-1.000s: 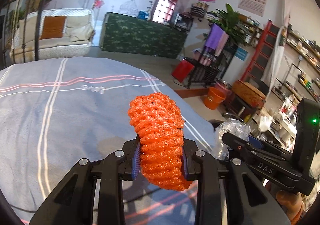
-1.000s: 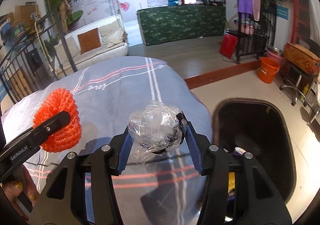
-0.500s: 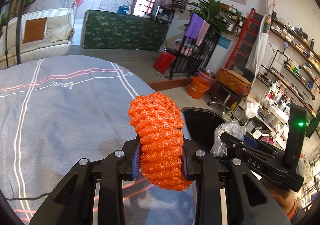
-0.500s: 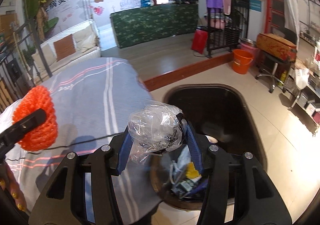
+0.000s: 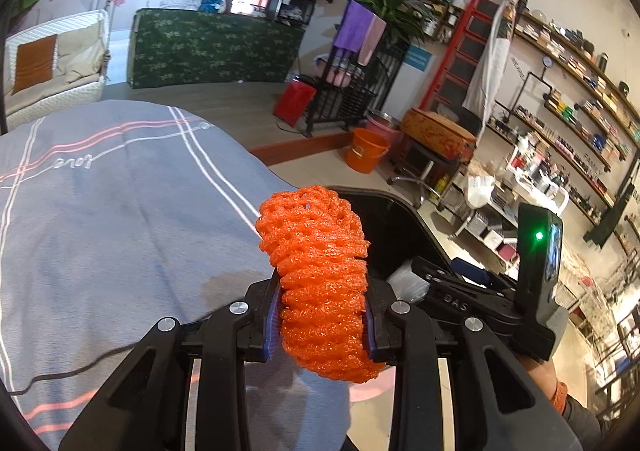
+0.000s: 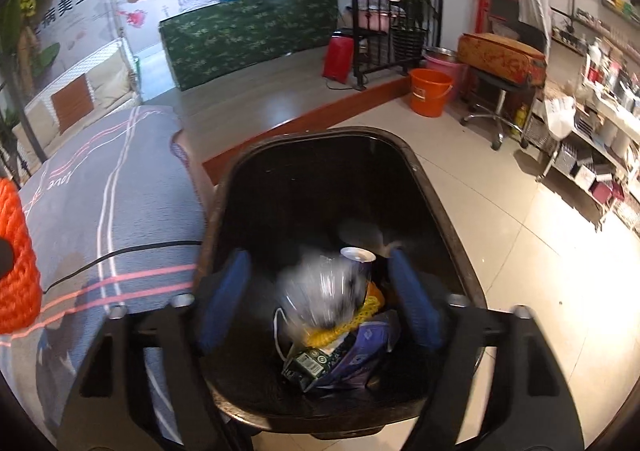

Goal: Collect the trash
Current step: 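Carry the plastic bag into the black bin and open the right tool while left holds orange net, then open the left tool over the black bin to drop the orange net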

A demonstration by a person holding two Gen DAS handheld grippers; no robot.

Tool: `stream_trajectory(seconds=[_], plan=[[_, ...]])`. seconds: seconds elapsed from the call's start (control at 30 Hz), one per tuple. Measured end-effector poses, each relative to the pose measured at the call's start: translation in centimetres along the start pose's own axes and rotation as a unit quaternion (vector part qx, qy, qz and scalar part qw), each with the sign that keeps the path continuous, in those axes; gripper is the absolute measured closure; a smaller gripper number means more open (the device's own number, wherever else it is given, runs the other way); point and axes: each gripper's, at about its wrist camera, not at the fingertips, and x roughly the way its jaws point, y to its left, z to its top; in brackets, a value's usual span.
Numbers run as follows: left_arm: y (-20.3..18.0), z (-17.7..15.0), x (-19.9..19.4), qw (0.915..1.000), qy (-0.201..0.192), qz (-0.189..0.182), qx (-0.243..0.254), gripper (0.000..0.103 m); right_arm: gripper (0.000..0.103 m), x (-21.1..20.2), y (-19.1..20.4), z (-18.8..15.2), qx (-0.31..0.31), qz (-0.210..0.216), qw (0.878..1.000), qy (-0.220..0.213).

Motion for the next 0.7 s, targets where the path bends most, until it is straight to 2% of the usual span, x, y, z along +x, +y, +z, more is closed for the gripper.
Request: stream_trajectory(seconds=[0.13, 0.3, 0.53, 0.7], plan=[[-1.0, -0.2, 0.8, 0.9997, 0.015, -0.016, 0.013, 0.073, 0.023, -0.2, -0.5, -0.2, 0.003, -0.001, 1.0, -0.003], [-2.7, -0.1, 2.6, 0.998, 0.037, -0.041, 0.03, 0.073, 0.019, -1.2, -1.4, 0.2, -0.002, -0.024, 0.999, -0.021], [-4.3, 0.1, 5.5, 0.9939, 0.074, -0.068, 0.045, 0.073, 0.016, -2.5, -4.5, 0.4, 0.019, -0.054, 0.998, -0.039], [-5.3, 0.0, 7.7, 0.9908, 0.098, -0.074, 0.055, 0.073, 0.016, -2.9, -6.1, 0.3, 0.033, -0.07, 0.996, -0.04]])
